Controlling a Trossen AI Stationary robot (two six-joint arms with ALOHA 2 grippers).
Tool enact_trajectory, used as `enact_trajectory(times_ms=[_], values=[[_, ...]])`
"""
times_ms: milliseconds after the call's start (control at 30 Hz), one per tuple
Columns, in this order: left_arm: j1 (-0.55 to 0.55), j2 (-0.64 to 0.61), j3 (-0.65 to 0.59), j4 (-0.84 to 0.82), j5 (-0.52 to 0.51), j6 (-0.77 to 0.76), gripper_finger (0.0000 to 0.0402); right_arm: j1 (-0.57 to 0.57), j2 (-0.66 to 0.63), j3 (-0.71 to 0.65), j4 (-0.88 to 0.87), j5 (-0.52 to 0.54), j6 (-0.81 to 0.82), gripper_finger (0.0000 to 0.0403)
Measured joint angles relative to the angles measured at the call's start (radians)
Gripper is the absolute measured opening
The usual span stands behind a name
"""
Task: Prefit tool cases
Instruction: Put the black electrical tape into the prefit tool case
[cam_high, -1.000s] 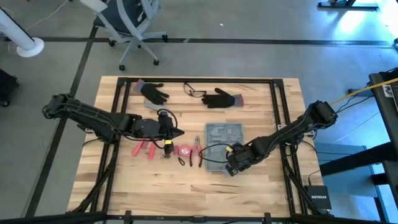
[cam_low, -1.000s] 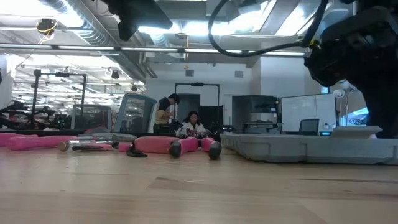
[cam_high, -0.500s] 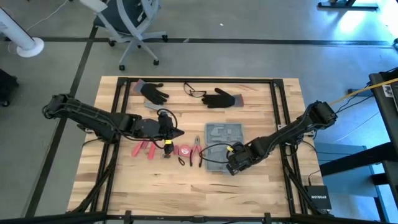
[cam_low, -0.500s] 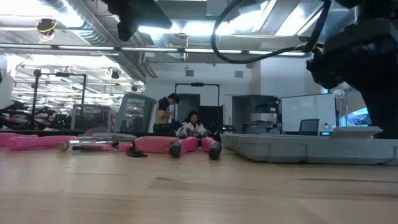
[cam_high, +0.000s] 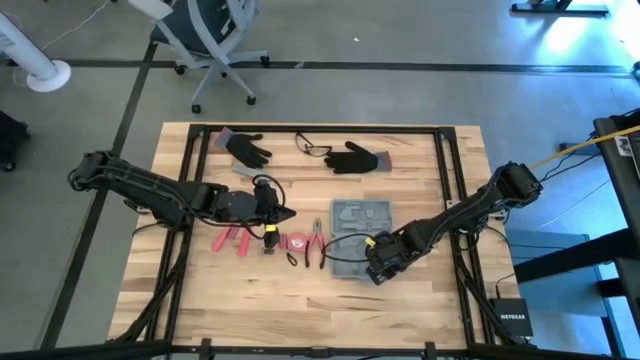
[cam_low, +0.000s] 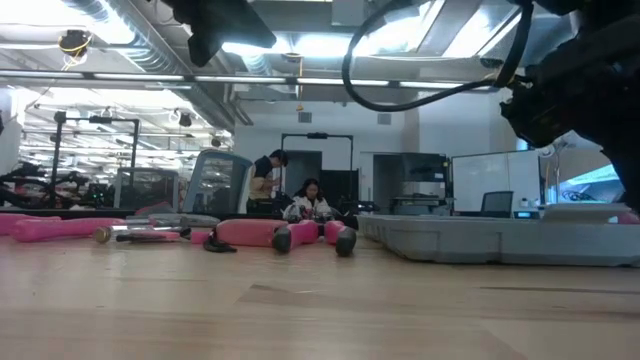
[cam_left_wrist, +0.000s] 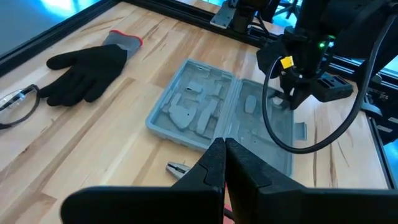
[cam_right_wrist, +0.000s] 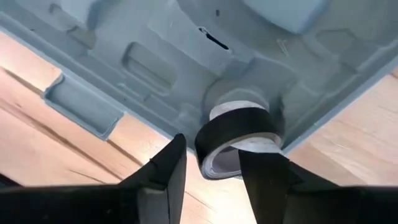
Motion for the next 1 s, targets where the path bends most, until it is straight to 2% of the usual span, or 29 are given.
enact_trajectory(times_ms=[567,667,800,1000], values=[[0.0,0.0,0.0,-0.009,0.0,0.048,0.0,0.0,-0.002,0.15,-0.186,0.113,-0.06,0.0136],[0.0,0.0,0.0,-0.009,0.0,0.047,0.0,0.0,0.002,0.151,-0.19,0.127,-0.059,0.0108],[0.0,0.0,0.0,-0.009,0.0,0.048,0.0,-0.014,0.005,0.15,-0.2,0.186,-0.076,0.0022],[0.002,0.0,0.0,-0.008,0.0,0.057,0.0,-0.04,0.009,0.112,-0.178,0.197,-0.1,0.0001]])
